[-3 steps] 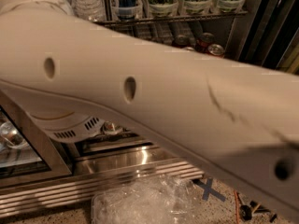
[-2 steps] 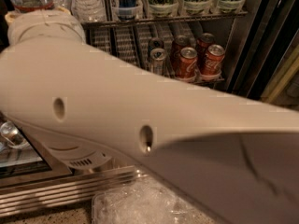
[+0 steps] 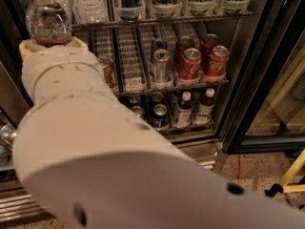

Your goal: Pick water bottle from top shelf of fridge

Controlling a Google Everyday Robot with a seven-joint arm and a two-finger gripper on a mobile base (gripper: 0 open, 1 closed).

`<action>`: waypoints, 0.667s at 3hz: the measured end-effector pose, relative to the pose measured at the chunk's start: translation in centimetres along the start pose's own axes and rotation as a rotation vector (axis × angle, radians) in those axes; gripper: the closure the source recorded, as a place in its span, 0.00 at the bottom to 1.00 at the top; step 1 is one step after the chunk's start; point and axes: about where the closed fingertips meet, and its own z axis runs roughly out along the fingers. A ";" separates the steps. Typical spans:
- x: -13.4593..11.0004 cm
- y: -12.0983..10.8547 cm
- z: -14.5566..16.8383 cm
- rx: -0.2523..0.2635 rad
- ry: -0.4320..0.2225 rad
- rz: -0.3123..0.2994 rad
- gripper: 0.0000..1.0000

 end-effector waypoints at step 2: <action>1.0 1.6 -3.3 -0.120 0.022 0.037 1.00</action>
Offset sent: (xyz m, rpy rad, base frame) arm -0.0535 -0.0195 -0.0363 0.0487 0.0504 0.1913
